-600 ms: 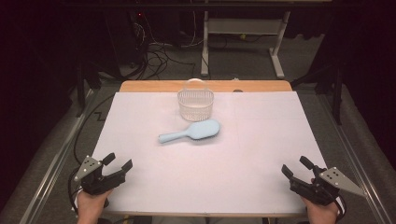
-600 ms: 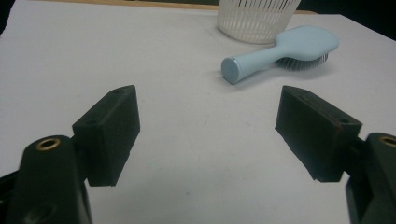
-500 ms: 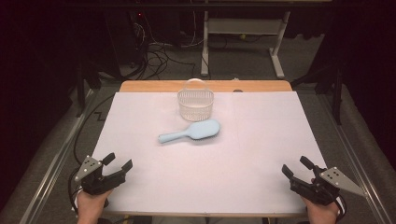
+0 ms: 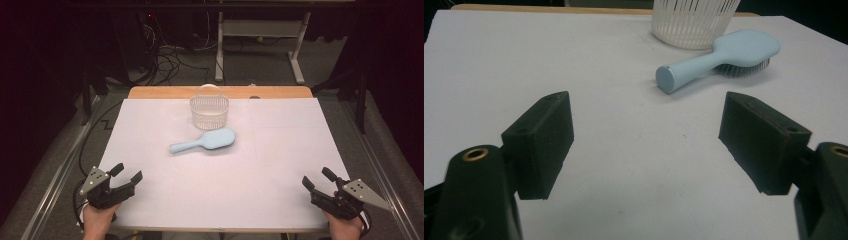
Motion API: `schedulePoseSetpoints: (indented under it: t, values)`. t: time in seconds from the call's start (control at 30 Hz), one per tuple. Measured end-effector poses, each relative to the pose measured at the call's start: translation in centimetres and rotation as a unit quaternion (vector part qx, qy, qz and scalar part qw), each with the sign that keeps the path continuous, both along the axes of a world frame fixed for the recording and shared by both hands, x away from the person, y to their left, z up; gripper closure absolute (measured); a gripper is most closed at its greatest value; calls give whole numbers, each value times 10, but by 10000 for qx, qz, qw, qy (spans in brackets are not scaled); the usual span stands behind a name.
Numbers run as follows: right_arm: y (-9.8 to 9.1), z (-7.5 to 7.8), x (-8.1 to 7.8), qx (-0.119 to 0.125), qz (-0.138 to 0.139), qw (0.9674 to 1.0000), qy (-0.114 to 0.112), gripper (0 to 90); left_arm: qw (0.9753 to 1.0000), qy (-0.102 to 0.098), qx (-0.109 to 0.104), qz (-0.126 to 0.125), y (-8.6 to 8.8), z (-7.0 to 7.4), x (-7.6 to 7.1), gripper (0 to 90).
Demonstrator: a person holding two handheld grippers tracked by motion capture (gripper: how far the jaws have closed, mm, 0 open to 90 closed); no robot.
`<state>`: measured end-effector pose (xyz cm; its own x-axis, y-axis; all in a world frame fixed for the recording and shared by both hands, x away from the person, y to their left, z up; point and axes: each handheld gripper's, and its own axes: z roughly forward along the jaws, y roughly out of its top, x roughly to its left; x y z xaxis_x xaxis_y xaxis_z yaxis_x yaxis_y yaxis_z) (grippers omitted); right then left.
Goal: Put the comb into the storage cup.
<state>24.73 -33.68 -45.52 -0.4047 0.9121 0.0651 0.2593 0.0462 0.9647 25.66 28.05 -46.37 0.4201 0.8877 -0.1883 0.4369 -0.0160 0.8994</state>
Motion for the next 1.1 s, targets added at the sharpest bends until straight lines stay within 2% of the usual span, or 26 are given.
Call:
schedulePoseSetpoints:
  t: [0.3, 0.53, 0.57, 0.7, 0.8, 1.1]
  values:
    - [1, 0, 0, -75, 47, 10000, -17, 235, 9999, 13, -119, -103, -1, 3, 1, 213]
    - [1, 0, 0, -66, 68, 10000, 6, 235, 9999, -37, -80, -145, -4, 6, 3, 213]
    - [2, 0, 1, -71, 66, 10000, 14, 235, 9999, -74, -12, -155, -5, 7, 3, 213]
    - [2, 0, 1, -66, 102, 9999, 14, 235, 9998, -53, -20, -206, -8, 8, 5, 213]
    - [2, 0, 1, -60, 121, 9999, 26, 235, 9995, -11, 71, -303, -14, 10, 7, 213]
    - [3, 0, 1, -70, 154, 9999, 33, 235, 9991, -44, 150, -391, -22, 13, 10, 214]
